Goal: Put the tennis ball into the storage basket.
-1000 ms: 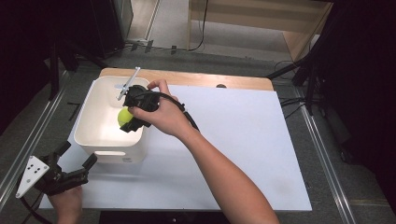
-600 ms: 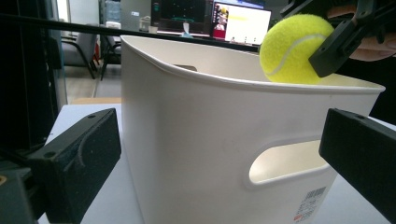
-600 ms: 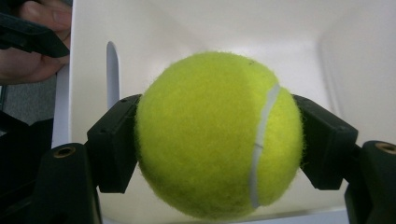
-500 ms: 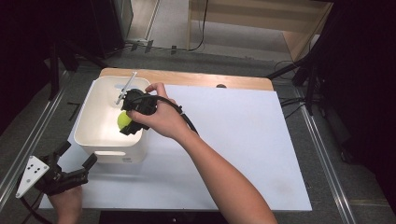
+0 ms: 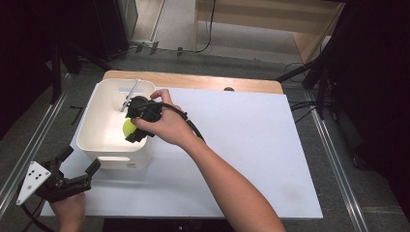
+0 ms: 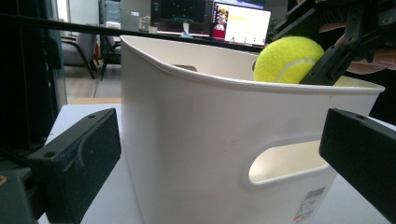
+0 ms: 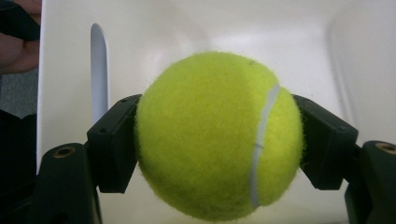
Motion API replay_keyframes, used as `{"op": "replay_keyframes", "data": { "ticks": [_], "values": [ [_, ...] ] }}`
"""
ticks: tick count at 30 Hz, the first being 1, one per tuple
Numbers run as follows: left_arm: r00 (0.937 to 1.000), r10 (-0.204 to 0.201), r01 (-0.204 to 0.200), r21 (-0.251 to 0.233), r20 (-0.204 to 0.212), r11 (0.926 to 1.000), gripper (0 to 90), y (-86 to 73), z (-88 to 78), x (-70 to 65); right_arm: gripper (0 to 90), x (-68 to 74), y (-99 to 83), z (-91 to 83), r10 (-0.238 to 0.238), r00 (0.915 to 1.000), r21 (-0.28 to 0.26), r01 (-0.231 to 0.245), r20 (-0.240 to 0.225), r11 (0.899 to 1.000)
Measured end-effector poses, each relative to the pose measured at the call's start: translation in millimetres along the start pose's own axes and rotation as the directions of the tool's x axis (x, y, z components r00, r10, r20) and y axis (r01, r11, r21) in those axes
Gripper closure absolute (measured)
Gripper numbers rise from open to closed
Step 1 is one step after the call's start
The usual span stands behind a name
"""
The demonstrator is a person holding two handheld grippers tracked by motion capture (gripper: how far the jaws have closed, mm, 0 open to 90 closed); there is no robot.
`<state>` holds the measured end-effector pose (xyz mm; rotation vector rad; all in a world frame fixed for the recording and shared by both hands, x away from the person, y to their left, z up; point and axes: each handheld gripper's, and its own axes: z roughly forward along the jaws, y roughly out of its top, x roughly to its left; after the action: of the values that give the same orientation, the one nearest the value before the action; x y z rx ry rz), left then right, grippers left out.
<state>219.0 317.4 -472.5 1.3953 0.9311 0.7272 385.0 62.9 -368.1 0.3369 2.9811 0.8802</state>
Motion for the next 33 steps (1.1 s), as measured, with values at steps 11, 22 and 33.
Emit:
{"op": "replay_keyframes", "data": {
  "ticks": [11,22,33],
  "values": [
    [1.0,0.001,-0.001,0.0,0.002,1.0,0.0,0.1,0.0,0.2,23.0,1.0,0.1,6.4,-0.012,0.9997,0.013,0.012,0.02,1.0],
    [1.0,0.0,0.0,0.0,0.001,1.0,0.0,0.0,0.1,0.0,22.8,0.6,-1.8,6.6,-0.016,0.9995,0.039,0.015,0.029,0.999],
    [1.0,0.0,0.0,0.0,0.0,1.0,0.0,0.0,0.2,-0.1,18.0,1.8,-3.8,5.8,-0.018,0.9989,0.021,0.017,0.043,1.0]
  ]
}}
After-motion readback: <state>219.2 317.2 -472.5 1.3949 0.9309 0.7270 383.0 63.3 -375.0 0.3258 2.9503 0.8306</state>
